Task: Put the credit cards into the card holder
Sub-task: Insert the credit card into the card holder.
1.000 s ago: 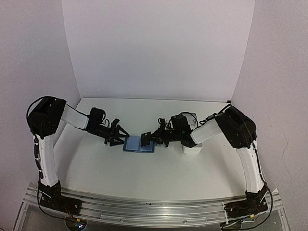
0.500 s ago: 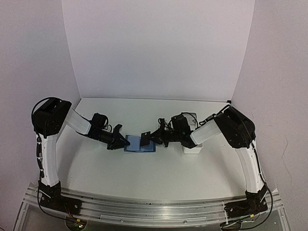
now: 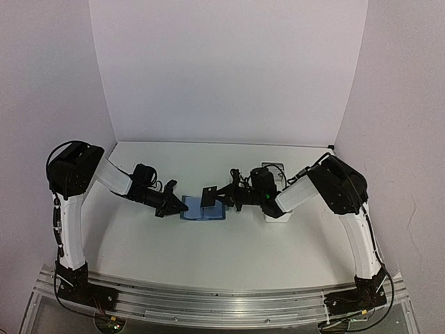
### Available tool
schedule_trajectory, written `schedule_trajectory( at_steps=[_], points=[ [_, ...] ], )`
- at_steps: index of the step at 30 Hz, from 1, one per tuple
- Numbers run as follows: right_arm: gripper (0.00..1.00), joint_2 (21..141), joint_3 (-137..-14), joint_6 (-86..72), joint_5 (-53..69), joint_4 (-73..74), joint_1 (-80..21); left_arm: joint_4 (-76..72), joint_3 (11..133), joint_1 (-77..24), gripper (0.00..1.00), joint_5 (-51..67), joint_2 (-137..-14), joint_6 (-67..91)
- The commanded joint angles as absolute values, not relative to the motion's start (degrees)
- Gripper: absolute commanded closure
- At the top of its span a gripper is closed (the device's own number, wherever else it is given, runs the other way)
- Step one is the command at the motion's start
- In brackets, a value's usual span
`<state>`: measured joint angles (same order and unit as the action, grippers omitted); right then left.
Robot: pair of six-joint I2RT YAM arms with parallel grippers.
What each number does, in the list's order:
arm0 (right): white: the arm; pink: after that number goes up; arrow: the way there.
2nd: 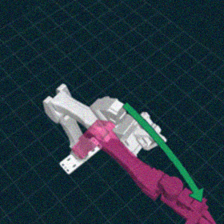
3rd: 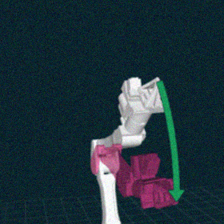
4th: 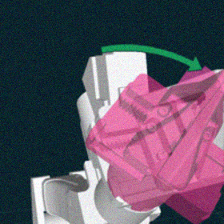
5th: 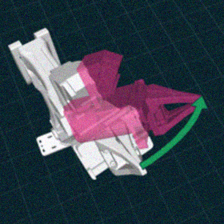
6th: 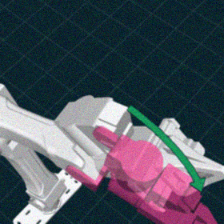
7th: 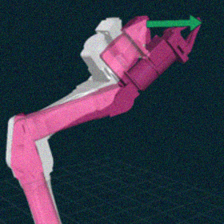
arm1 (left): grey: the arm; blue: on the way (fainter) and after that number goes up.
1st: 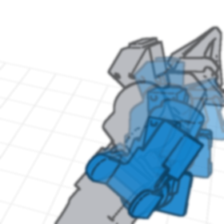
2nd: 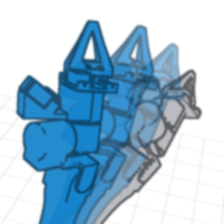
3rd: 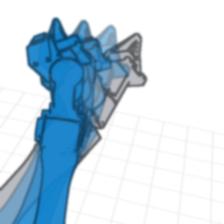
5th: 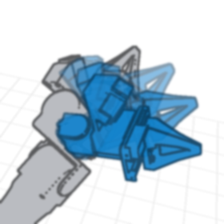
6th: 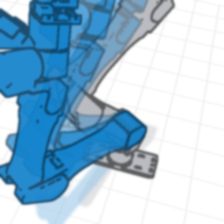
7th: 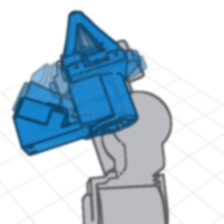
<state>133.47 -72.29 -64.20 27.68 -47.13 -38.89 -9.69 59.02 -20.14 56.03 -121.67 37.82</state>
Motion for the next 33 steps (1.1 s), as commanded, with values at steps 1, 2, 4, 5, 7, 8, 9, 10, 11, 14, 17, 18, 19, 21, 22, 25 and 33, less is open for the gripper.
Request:
schedule_trajectory(
  at_steps=[1, 2, 4, 5, 7, 8, 9, 10, 11, 14, 17, 18, 19, 21, 22, 25, 33],
  points=[
    [1.0, 136.7, -74.2, -66.8, 27.9, -52.7, -39.4, -7.2, 58.2, -19.5, 1.0, 53.0, -125.6, 38.1],
    [1.0, 136.7, -73.6, -66.9, 27.3, -52.7, -39.4, -7.2, 58.2, -19.4, 1.0, 53.0, -125.5, 38.1],
    [1.0, 135.8, -71.7, -66.6, 25.3, -52.3, -39.4, -6.9, 58.3, -19.3, 1.0, 53.0, -125.4, 38.1],
    [1.0, 135.7, -71.7, -66.5, 24.9, -52.1, -39.4, -6.8, 58.3, -19.2, 1.0, 52.9, -125.4, 37.9],
    [1.0, 135.7, -71.8, -66.7, 24.4, -52.1, -39.5, -6.8, 58.4, -19.1, 1.0, 52.9, -125.3, 37.9],
    [1.0, 135.8, -71.9, -66.8, 24.2, -52.0, -39.5, -6.8, 58.3, -19.1, 1.0, 52.9, -125.2, 37.9],
    [1.0, 135.8, -72.3, -66.6, 24.1, -51.7, -39.5, -7.0, 58.1, -19.0, 1.0, 52.9, -125.1, 37.9],
    [1.0, 135.8, -72.7, -66.3, 24.0, -51.1, -39.6, -7.2, 57.9, -19.0, 1.0, 52.8, -125.0, 38.1],
    [1.0, 135.7, -73.2, -65.8, 23.6, -49.6, -39.6, -7.4, 57.7, -19.0, 1.0, 52.8, -124.9, 38.3],
    [1.0, 134.2, -73.6, -62.5, 21.3, -42.8, -39.9, -7.5, 57.4, -19.0, 1.0, 52.5, -124.6, 38.3],
    [1.0, 132.3, -74.6, -58.7, 19.2, -37.8, -40.7, -7.2, 57.4, -18.9, 1.0, 52.3, -124.5, 38.2],
    [1.0, 131.8, -74.6, -58.4, 18.7, -37.3, -40.9, -7.1, 57.4, -18.8, 1.0, 52.1, -124.5, 38.1],
    [1.0, 131.9, -74.6, -58.5, 19.1, -37.4, -41.0, -7.2, 57.4, -18.8, 1.0, 52.0, -124.5, 38.2],
    [1.0, 132.5, -75.1, -58.8, 19.7, -37.3, -41.0, -7.4, 57.3, -18.8, 1.0, 52.1, -124.5, 38.3],
    [1.0, 132.8, -75.3, -59.0, 19.8, -37.3, -41.0, -7.4, 57.3, -18.8, 1.0, 52.1, -124.5, 38.2],
    [1.0, 132.6, -75.5, -58.8, 19.4, -37.3, -41.0, -7.4, 57.3, -18.7, 1.0, 52.0, -124.4, 38.2],
    [1.0, 134.1, -77.3, -59.8, 21.9, -36.6, -41.9, -8.0, 57.7, -18.7, 1.0, 52.1, -124.6, 38.2]
  ],
)
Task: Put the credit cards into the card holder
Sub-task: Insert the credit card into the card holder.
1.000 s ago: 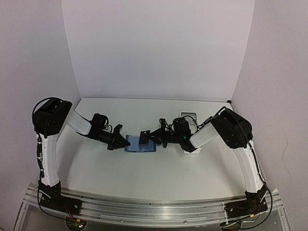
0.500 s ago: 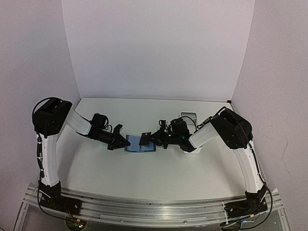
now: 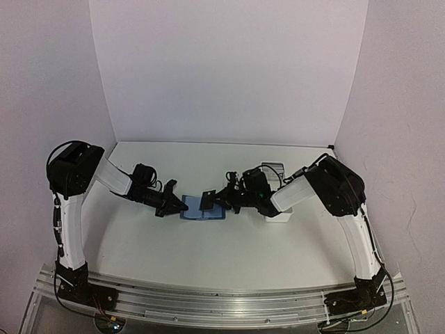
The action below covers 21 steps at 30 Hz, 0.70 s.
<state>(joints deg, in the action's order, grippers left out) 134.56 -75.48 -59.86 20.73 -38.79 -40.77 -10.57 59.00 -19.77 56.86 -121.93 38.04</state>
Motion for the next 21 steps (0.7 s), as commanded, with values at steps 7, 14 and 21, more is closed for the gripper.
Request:
schedule_trajectory(
  at_steps=[7, 14, 21],
  points=[
    [1.0, 133.3, -74.6, -61.1, 25.9, -35.9, -43.2, -8.2, 57.7, -18.7, 1.0, 52.1, -124.3, 38.1],
    [1.0, 132.5, -74.8, -59.3, 28.9, -32.6, -43.2, -8.1, 57.9, -18.8, 1.0, 52.3, -124.1, 37.9],
    [1.0, 136.2, -80.0, -58.9, 29.1, -32.4, -43.2, -8.1, 57.9, -18.8, 1.0, 52.0, -124.2, 36.5]
  ],
)
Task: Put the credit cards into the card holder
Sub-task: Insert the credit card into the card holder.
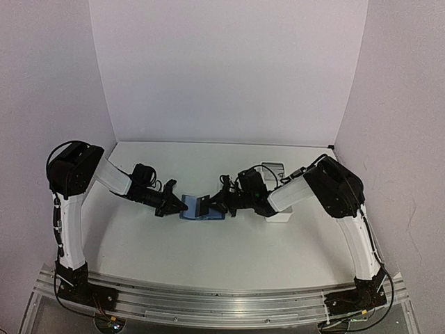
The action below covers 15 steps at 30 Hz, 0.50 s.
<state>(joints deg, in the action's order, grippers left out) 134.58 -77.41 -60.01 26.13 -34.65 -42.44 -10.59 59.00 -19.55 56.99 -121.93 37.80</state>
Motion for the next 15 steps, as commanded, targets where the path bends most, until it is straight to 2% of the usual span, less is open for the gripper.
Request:
schedule_trajectory(
  at_steps=[1, 15],
  points=[
    [1.0, 136.4, -80.2, -58.8, 29.0, -32.4, -43.2, -8.1, 58.0, -18.7, 1.0, 52.0, -124.3, 36.5],
    [1.0, 139.3, -85.5, -58.8, 25.2, -28.0, -45.4, -8.4, 59.3, -18.9, 0.97, 52.4, -125.2, 36.4]
  ],
)
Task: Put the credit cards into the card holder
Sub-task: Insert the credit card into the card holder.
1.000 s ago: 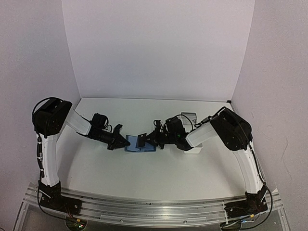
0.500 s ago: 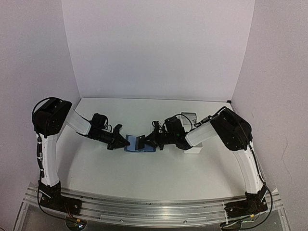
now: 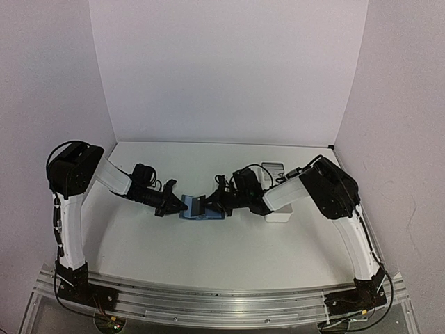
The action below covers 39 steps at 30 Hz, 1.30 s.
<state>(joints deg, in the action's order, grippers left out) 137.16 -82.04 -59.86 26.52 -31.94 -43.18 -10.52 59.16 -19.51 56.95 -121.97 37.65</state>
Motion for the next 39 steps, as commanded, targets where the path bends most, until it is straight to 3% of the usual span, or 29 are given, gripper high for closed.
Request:
schedule_trajectory(
  at_steps=[1, 8, 13, 17, 24, 31, 39],
  points=[
    [0.99, 139.5, -86.2, -58.3, 24.6, -26.5, -45.9, -8.6, 59.5, -19.0, 0.97, 52.4, -125.3, 36.3],
    [0.89, 137.5, -87.5, -55.4, 19.1, -17.2, -46.9, -7.8, 60.1, -19.0, 0.91, 52.8, -125.0, 35.8],
    [0.65, 136.3, -92.6, -48.6, 15.2, -7.2, -47.4, -7.0, 60.6, -19.0, 0.83, 52.3, -124.4, 35.0],
    [0.54, 135.4, -93.4, -48.2, 12.7, -5.5, -48.1, -3.7, 62.9, -18.9, 0.73, 50.1, -124.0, 31.9],
    [0.38, 136.6, -97.8, -49.8, 12.5, -4.3, -50.2, -2.7, 63.2, -19.2, 0.7, 49.8, -122.8, 31.6],
    [0.36, 139.3, -102.1, -59.4, 13.6, -4.6, -50.5, -8.0, 61.2, -20.4, 0.71, 50.6, -122.0, 37.2],
    [0.35, 138.6, -96.9, -75.3, 9.3, -10.2, -50.2, -14.9, 58.0, -21.2, 0.71, 49.9, -120.1, 42.9]
  ],
)
